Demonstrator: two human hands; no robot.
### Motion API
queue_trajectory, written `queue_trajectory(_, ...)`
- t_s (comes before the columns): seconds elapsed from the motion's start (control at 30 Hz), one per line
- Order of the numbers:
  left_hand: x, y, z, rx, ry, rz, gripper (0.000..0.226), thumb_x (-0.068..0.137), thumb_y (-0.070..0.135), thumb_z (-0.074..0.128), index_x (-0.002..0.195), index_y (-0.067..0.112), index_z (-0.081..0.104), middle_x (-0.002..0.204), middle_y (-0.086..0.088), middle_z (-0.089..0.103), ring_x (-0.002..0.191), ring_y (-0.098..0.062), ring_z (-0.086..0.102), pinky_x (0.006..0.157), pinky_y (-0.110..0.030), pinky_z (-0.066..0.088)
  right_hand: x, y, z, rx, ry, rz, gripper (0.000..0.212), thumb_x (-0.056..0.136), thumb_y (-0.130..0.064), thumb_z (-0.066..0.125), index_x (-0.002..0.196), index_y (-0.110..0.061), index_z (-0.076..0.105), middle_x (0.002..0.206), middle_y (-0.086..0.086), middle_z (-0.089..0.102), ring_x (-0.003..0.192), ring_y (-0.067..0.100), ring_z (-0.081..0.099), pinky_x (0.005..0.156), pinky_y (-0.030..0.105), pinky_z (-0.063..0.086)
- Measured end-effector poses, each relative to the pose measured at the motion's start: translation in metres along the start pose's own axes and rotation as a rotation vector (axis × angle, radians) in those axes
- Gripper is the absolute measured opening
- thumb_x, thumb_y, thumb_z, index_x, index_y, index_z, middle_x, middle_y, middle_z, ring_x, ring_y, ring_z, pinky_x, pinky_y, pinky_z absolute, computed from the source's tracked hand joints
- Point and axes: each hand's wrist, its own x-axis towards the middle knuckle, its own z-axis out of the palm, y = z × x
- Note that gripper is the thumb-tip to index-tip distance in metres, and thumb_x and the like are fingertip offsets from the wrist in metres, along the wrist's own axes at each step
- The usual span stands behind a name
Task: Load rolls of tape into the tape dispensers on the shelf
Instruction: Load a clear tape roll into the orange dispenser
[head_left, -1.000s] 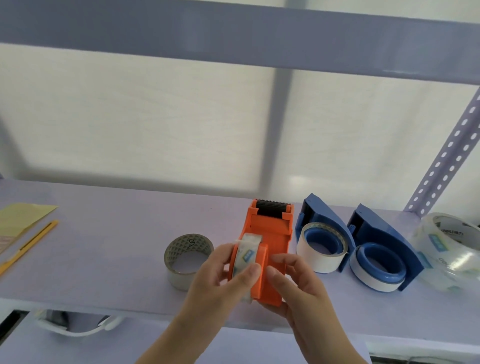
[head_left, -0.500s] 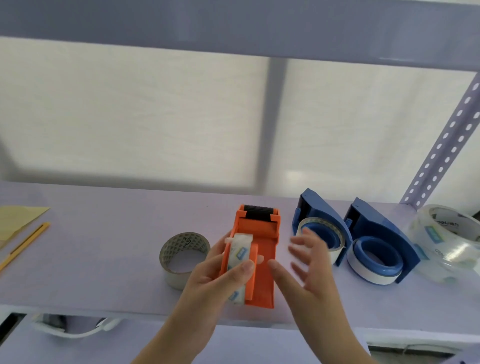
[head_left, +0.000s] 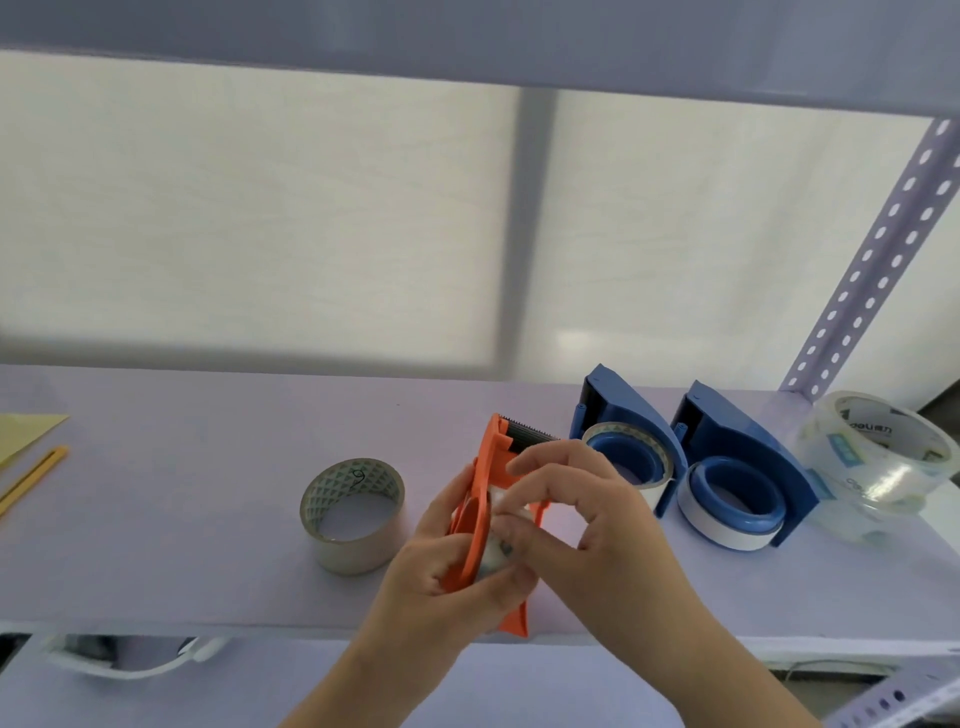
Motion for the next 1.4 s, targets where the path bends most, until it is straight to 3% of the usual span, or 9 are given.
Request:
queue_trajectory(0.13, -0.002, -0.001, -0.001, 0.013, 0.06, -0.036, 0.037, 0.059, 0.032, 0.074, 0.075, -0.001, 0.074, 0.144, 0.019, 0.04, 0.114, 0.011, 0.053, 0.082, -0.026, 0.056, -0.001, -0.002, -0.002, 0.133, 0.017, 0.077, 0.014, 0.075, -0.016, 0.076, 0.072, -0.027, 0.068, 0.082, -0.012, 0.069, 0.083, 0.008, 0.066, 0.073, 0.028, 0.058)
queue_trajectory(0.33, -0.011, 0.0, 0.001, -0.048, -0.015, -0.115, 0.044, 0.059, 0.029, 0.077, 0.079, -0.01, 0.072, 0.14, 0.024, 0.044, 0.114, -0.009, 0.06, 0.086, -0.06, 0.05, 0.002, -0.001, -0.007, 0.171, 0.213, 0.146, 0.017, 0.081, -0.018, 0.07, 0.069, -0.028, 0.063, 0.073, -0.016, 0.068, 0.071, 0.001, 0.065, 0.054, 0.012, 0.051)
queue_trajectory(0.57, -0.017, -0.003, -0.003, -0.181, -0.112, -0.066, 0.035, 0.059, 0.022, 0.074, 0.077, -0.008, 0.074, 0.146, 0.013, 0.04, 0.124, -0.011, 0.053, 0.085, -0.03, 0.05, 0.022, 0.015, -0.024, 0.061, 0.388, 0.223, 0.019, 0.082, -0.018, 0.071, 0.068, -0.028, 0.063, 0.074, -0.01, 0.067, 0.071, -0.001, 0.061, 0.05, 0.014, 0.05)
queue_trajectory(0.73, -0.019, 0.007, -0.002, -0.33, -0.123, -0.095, 0.012, 0.054, 0.021, 0.077, 0.05, 0.011, 0.071, 0.141, -0.006, 0.045, 0.081, -0.003, 0.067, 0.06, -0.013, 0.048, 0.025, 0.02, -0.019, 0.15, 0.396, 0.318, 0.008, 0.083, -0.025, 0.07, 0.08, -0.027, 0.063, 0.08, -0.011, 0.07, 0.072, 0.009, 0.068, 0.059, 0.027, 0.054)
queue_trajectory(0.83, -0.02, 0.005, 0.0, -0.403, -0.04, -0.145, 0.047, 0.041, 0.051, 0.088, 0.046, 0.008, 0.07, 0.108, -0.034, 0.052, 0.059, -0.006, 0.067, 0.05, -0.016, 0.048, 0.022, 0.02, -0.016, 0.131, 0.396, 0.334, 0.005, 0.085, -0.025, 0.068, 0.083, -0.026, 0.064, 0.079, -0.013, 0.069, 0.069, 0.009, 0.067, 0.061, 0.031, 0.057)
queue_trajectory(0.9, -0.021, 0.002, -0.002, -0.498, 0.004, -0.175, 0.063, 0.035, 0.06, 0.086, 0.052, 0.001, 0.071, 0.078, -0.024, 0.06, 0.051, -0.01, 0.063, 0.046, -0.019, 0.047, 0.022, 0.02, -0.017, 0.127, 0.393, 0.337, 0.004, 0.085, -0.024, 0.068, 0.084, -0.024, 0.064, 0.079, -0.012, 0.068, 0.063, 0.009, 0.066, 0.058, 0.029, 0.058)
queue_trajectory(1.1, -0.023, -0.012, -0.017, -0.683, -0.127, -0.17, 0.046, 0.047, 0.037, 0.089, 0.063, -0.002, 0.071, 0.073, -0.008, 0.073, 0.058, -0.015, 0.063, 0.052, -0.023, 0.047, 0.027, 0.023, -0.026, 0.201, 0.429, 0.32, 0.006, 0.086, -0.008, 0.066, 0.081, -0.006, 0.063, 0.084, -0.012, 0.068, 0.059, -0.011, 0.064, 0.046, 0.004, 0.045)
queue_trajectory(1.3, -0.019, -0.016, -0.023, -0.841, -0.408, -0.007, 0.028, 0.087, 0.013, 0.059, 0.113, 0.003, 0.063, 0.115, -0.006, 0.069, 0.102, -0.015, 0.066, 0.086, -0.025, 0.052, 0.031, 0.022, -0.036, 0.326, 0.467, 0.374, 0.009, 0.087, -0.01, 0.065, 0.081, -0.009, 0.06, 0.082, -0.001, 0.07, 0.056, 0.011, 0.072, 0.048, 0.019, 0.055)
queue_trajectory(1.4, -0.017, -0.015, -0.021, -0.907, -0.375, 0.037, 0.03, 0.093, 0.01, 0.051, 0.12, 0.0, 0.057, 0.124, -0.008, 0.064, 0.111, -0.017, 0.062, 0.093, -0.027, 0.049, 0.031, 0.019, -0.038, 0.373, 0.452, 0.412, 0.008, 0.088, -0.012, 0.065, 0.084, -0.008, 0.058, 0.081, 0.012, 0.069, 0.051, 0.015, 0.071, 0.047, 0.022, 0.056)
